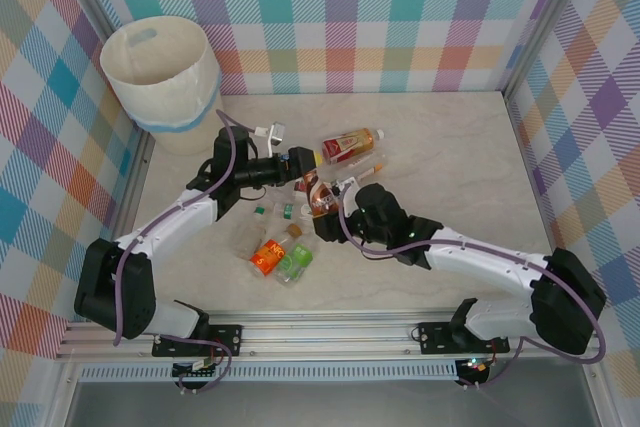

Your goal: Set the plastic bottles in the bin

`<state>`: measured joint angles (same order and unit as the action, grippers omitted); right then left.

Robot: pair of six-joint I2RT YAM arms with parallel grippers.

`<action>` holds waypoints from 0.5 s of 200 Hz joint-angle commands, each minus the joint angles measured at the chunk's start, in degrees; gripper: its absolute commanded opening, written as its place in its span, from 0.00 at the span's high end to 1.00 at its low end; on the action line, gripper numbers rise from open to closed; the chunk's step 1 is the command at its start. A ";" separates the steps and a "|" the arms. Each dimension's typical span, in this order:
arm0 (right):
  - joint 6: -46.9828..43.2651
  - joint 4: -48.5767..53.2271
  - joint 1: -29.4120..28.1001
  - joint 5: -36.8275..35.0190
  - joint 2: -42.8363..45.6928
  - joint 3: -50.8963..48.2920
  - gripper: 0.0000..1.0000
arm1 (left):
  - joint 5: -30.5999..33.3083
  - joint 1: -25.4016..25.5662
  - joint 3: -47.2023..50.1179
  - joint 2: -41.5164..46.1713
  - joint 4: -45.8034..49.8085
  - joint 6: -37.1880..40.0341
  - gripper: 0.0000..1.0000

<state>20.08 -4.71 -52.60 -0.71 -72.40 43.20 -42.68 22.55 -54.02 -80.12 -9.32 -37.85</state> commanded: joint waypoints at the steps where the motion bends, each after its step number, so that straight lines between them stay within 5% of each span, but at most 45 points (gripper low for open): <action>1: -1.29 -0.81 -0.31 3.83 -0.89 2.68 0.48 | 3.30 0.75 -0.68 0.87 -1.35 -0.82 0.03; 20: -1.21 -1.07 -0.31 4.19 -1.33 2.99 0.48 | 3.51 0.75 -0.09 1.46 -2.38 -0.52 0.13; 100: 1.16 -1.72 -0.31 2.44 -1.69 3.16 0.48 | -0.02 0.90 -1.92 0.71 1.18 1.26 0.82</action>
<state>20.38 -4.38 -52.60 1.76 -74.22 44.47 -41.34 23.05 -54.19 -80.09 -10.26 -37.78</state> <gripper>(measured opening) 0.554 0.295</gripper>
